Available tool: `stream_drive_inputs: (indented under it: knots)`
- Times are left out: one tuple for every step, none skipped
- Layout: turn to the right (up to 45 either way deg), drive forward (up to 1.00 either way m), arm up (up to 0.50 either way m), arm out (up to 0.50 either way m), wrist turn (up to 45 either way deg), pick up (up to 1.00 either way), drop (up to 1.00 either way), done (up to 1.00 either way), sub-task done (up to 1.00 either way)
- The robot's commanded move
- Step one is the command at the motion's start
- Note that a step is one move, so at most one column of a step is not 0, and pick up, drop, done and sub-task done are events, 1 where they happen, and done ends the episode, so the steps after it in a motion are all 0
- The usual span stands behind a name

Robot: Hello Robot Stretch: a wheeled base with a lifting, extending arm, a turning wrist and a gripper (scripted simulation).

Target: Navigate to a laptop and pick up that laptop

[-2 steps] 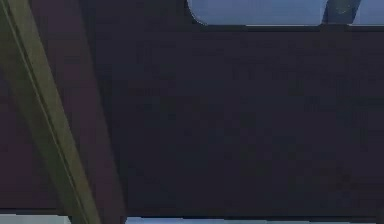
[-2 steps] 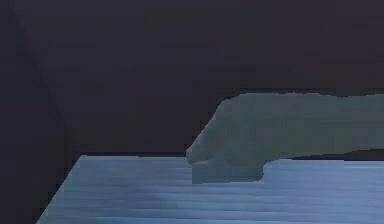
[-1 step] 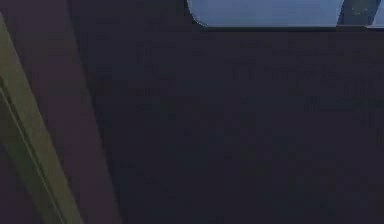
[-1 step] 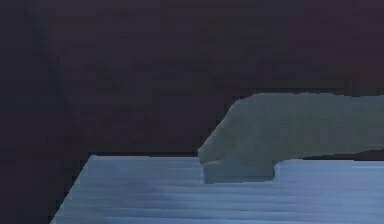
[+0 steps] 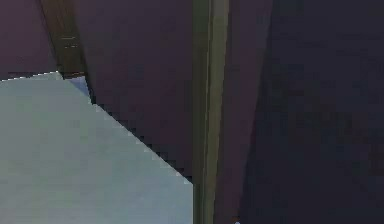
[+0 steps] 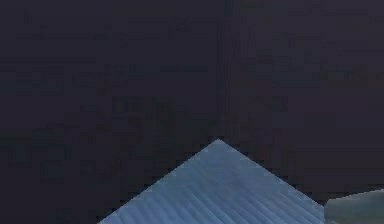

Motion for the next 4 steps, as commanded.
stream_drive_inputs:
  knots:
    - [-33.0, 0.0, 0.0, 0.0, 0.0, 0.0, 0.0, 0.0, 0.0]
    - [0.0, 1.0, 0.0, 0.0, 0.0, 0.0, 0.0, 0.0, 0.0]
    - [0.0, 1.0, 0.0, 0.0, 0.0, 0.0, 0.0, 0.0, 0.0]
    - [-3.0, 0.0, 0.0, 0.0, 0.0, 0.0, 0.0, 0.0, 0.0]
